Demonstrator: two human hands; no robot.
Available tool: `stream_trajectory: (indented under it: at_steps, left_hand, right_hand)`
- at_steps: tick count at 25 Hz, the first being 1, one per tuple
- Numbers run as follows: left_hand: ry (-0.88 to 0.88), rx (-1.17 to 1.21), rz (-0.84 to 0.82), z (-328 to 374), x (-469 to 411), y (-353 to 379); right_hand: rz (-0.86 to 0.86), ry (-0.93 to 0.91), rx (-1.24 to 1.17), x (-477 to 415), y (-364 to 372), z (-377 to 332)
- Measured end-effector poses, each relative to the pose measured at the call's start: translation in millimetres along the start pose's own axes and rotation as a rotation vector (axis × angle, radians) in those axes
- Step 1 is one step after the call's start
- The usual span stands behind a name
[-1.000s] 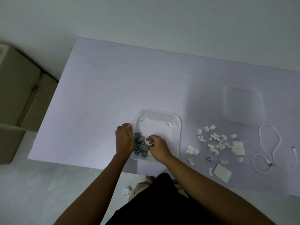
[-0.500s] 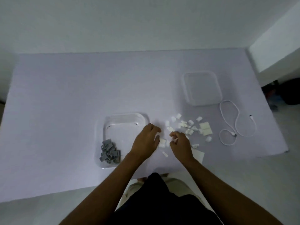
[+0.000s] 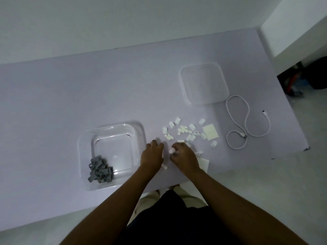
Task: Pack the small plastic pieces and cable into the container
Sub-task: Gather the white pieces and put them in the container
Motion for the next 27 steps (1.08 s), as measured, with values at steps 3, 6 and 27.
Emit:
stream_trajectory:
  at_steps: [3, 6, 27]
  left_hand:
    - [0.004, 0.026, 0.029, 5.8, -4.9, 5.1]
    - [-0.035, 0.165, 0.030, 8.4, -14.3, 2.9]
    - [-0.398, 0.460, 0.160, 26.2, -79.6, -27.8]
  right_hand:
    - [0.037, 0.230, -0.526, -1.5, -32.6, 10.4]
    - [-0.061, 0.488, -1.229, -3.9, -60.2, 25.1]
    - [-0.236, 0.465, -0.900, -32.2, -71.7, 65.2]
Point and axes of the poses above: each hand's wrist, its own x-axis away from the middle knuckle, its own y-axis out of the palm, z = x × y, the point moved 3 cm from there along -x, towards the middle knuckle
